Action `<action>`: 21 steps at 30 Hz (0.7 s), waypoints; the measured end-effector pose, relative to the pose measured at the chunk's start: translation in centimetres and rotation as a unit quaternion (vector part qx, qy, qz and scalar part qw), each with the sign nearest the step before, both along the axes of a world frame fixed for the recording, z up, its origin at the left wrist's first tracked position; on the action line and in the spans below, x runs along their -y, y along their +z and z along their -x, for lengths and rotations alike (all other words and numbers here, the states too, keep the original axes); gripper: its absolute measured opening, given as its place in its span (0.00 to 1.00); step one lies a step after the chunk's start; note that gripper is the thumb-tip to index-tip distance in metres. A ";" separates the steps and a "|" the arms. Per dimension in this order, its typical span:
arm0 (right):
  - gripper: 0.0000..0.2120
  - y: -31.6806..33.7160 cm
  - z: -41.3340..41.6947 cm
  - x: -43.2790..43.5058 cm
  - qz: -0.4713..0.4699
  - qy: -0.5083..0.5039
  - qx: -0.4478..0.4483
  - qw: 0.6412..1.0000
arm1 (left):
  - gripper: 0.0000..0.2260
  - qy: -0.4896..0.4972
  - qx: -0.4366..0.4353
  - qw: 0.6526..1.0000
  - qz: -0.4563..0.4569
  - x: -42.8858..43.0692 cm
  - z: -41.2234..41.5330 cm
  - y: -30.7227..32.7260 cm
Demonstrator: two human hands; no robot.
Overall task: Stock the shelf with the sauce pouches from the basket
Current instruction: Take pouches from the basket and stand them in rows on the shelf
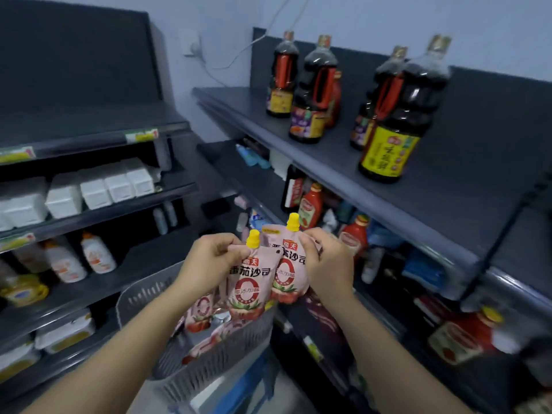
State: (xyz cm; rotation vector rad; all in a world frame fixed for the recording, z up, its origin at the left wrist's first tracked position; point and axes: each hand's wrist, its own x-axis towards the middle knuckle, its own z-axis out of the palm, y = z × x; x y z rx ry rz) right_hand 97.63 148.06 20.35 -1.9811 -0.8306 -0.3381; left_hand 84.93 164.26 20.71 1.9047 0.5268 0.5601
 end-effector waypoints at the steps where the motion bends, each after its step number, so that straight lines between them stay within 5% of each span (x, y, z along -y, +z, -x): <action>1: 0.07 1.0 -0.1 1.8 -0.002 -0.017 0.003 1.000 | 0.05 -0.024 0.005 1.000 -0.001 1.4 -0.6 0.9; 11: 0.07 7.5 -0.1 21.2 -0.037 -0.128 0.040 0.990 | 0.09 -0.190 0.061 0.979 -0.040 17.5 -5.4 7.3; 21: 0.08 12.6 1.0 38.8 -0.017 -0.230 0.072 0.970 | 0.11 -0.299 0.099 0.949 0.016 33.6 -9.7 11.5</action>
